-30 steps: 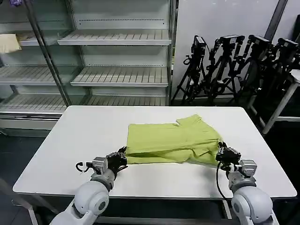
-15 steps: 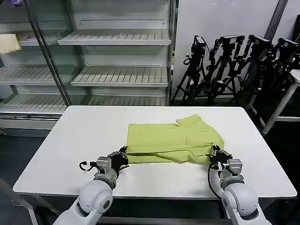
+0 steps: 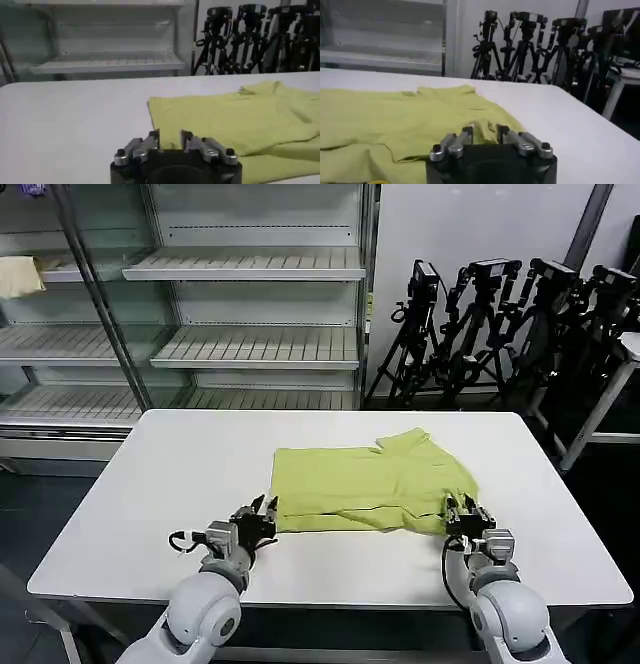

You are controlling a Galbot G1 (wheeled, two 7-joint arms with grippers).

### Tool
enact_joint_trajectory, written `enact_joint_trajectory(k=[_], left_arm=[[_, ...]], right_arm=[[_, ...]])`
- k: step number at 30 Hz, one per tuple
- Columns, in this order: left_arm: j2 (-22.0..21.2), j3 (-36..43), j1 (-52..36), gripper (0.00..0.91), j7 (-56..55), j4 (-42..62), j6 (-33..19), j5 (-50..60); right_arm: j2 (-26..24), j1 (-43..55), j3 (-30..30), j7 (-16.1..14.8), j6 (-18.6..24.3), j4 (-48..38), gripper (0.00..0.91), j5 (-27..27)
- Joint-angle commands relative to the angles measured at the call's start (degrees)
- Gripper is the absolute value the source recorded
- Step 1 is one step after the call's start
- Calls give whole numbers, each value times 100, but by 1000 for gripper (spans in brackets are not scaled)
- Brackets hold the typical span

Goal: Fold and organize the clothes.

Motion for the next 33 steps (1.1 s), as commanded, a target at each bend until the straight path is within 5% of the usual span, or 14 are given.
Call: enact_joint_trajectory(k=[1,10,20,21,22,23,24,25,26,27,28,29,33], left_arm=[[-35,-72,703,907,33,-573,3,38],[-99,23,519,907,39,-203,7,-63],[-145,72,256,907,-11,248,10,-21],[-145,74,245,625,-10,274,9,-26],[-146,73,236,232,-7,304,9,-29],[-146,72,227,40,-2,332,9,-37],[-148,72,221,20,-3,373,8,-44],[-149,70,217,20,-2,397,8,-51],[-146,66,216,20,7,420,9,-75],[-143,64,216,20,8,437,10,-114],[-144,64,217,20,8,439,9,-129],[-144,61,224,10,13,448,11,-178],[-146,59,236,20,19,494,14,-314]], right_arm=[[44,-707,400,-3,5,701,907,-49],[73,-1000,967,70,-60,458,907,142],[243,-756,619,203,-281,134,907,146],[257,-748,592,204,-290,114,907,136],[277,-734,556,204,-296,87,907,135],[285,-724,529,201,-300,74,907,141],[293,-716,513,200,-302,64,887,148],[295,-706,501,200,-301,61,806,153],[293,-697,487,201,-300,56,564,177],[289,-687,476,201,-299,50,433,201],[285,-677,469,201,-298,43,91,213],[279,-668,460,202,-295,31,0,221],[265,-625,413,200,-283,-19,0,258]])
